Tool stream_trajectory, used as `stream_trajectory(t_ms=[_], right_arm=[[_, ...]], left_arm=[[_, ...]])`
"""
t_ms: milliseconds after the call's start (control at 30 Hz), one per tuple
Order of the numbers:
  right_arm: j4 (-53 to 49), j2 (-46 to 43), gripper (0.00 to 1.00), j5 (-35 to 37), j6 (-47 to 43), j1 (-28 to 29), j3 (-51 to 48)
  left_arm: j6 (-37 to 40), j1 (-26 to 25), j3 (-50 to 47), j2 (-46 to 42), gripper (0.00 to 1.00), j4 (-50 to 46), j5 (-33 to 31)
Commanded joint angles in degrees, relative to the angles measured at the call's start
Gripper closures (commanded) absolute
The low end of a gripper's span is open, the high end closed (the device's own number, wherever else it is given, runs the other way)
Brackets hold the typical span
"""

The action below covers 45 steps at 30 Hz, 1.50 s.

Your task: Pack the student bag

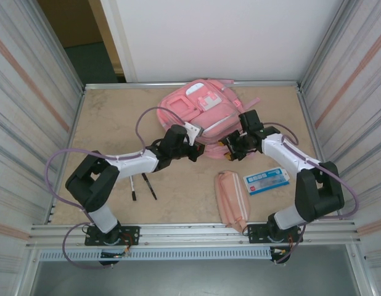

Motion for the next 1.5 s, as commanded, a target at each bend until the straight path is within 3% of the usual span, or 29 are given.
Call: stream_trajectory(t_ms=[0,67,233,500,633,733,767,1000,1200,1333,1467], right_arm=[[2.80,2.53,0.53,0.17,3.78,0.94,2.68],[3.20,3.93,0.47,-0.05,4.31,1.53,4.08],[3.17,5.30,0.46,1.37,4.84,2.68,6.01],[3.46,6.17,0.54,6.81,5.00,3.26,5.94],[3.67,7.21,0.86,6.58,5.21,3.34,5.90],[2.92,6.45,1.00,7.41,4.65,2.62,5.28],[2.81,5.83,1.00,7.51,4.48,2.22,4.85],[0.54,2.96,1.00,4.78,0.85,-0.88,3.47],[0.56,0.98,1.00,2.08,-1.34,-2.12,2.61],[0.26,-0.60,1.00,1.81,-1.81,-1.71,2.44],[0.82,-0.53,1.00,1.67,-2.58,-0.24,2.90]], left_arm=[[0.43,-1.47,2.50,-3.06,1.00,1.33,3.47],[1.37,-2.39,3.26,-2.88,1.00,0.35,3.55],[1.80,-3.23,4.71,-2.36,1.00,-0.94,3.57],[1.53,-3.57,4.68,-3.06,1.00,-0.30,4.28],[1.60,-3.56,4.23,-3.91,1.00,-0.88,1.53],[3.60,-3.42,4.24,-4.42,1.00,-4.21,-5.22],[5.16,-3.13,4.50,-4.37,1.00,-6.08,-6.52],[4.89,5.46,0.80,-4.81,1.00,-9.81,-9.97],[3.73,12.25,1.67,-2.88,1.00,-12.07,-18.63],[-0.17,19.20,7.51,2.35,1.00,-16.46,-17.38],[-1.75,21.35,10.71,3.73,1.00,-17.44,-14.35]])
